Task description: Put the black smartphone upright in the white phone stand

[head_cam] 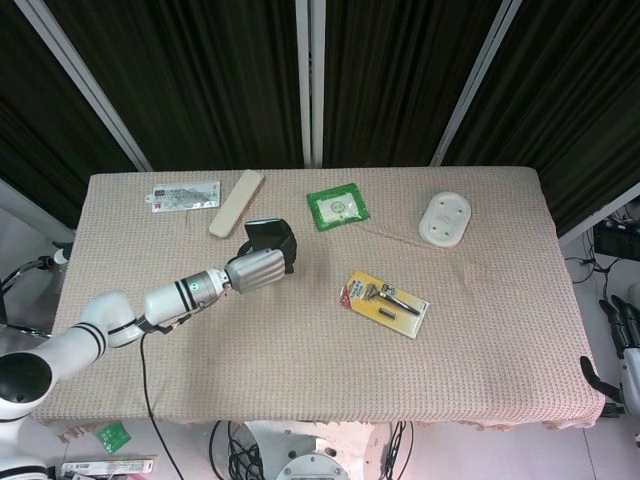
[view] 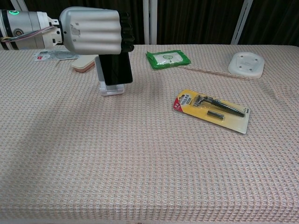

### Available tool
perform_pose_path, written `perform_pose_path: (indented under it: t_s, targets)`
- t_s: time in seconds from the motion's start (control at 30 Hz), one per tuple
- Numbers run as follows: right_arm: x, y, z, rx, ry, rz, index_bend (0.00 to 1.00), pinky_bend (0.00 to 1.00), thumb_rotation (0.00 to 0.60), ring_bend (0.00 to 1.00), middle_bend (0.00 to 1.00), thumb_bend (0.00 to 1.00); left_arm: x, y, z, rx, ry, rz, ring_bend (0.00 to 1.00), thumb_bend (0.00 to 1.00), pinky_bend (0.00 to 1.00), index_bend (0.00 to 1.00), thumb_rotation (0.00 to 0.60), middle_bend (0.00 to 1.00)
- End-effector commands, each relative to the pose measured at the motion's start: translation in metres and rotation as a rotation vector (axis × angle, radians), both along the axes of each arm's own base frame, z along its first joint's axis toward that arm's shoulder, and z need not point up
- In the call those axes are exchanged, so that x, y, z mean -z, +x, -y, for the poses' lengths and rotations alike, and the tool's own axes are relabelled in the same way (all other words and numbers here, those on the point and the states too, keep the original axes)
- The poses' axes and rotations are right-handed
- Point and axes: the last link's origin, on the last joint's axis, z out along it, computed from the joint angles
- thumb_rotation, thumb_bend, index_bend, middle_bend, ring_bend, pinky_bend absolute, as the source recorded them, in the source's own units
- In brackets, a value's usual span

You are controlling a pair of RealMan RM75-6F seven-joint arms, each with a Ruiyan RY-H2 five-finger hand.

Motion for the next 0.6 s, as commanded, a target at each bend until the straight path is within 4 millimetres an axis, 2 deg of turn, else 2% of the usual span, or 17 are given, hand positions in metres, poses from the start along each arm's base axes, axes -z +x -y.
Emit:
perform_pose_path:
  t_s: [0.03, 0.6]
  targets:
    - [-0.001, 0.000, 0.000, 0.001, -0.001, -0.001, 0.00, 0.00, 0.600, 0.00, 0.00, 0.28, 0.003, -0.002, 0.001, 0.003, 0.002, -0.011, 0.45, 0.46, 0.41, 0.56, 0.600, 0.56]
    - [-0.001, -0.003, 0.000, 0.007, 0.005, 0.001, 0.00, 0.00, 0.600, 0.00, 0.00, 0.28, 0.009, -0.012, 0.001, -0.013, 0.029, -0.060, 0.45, 0.46, 0.41, 0.56, 0.600, 0.56]
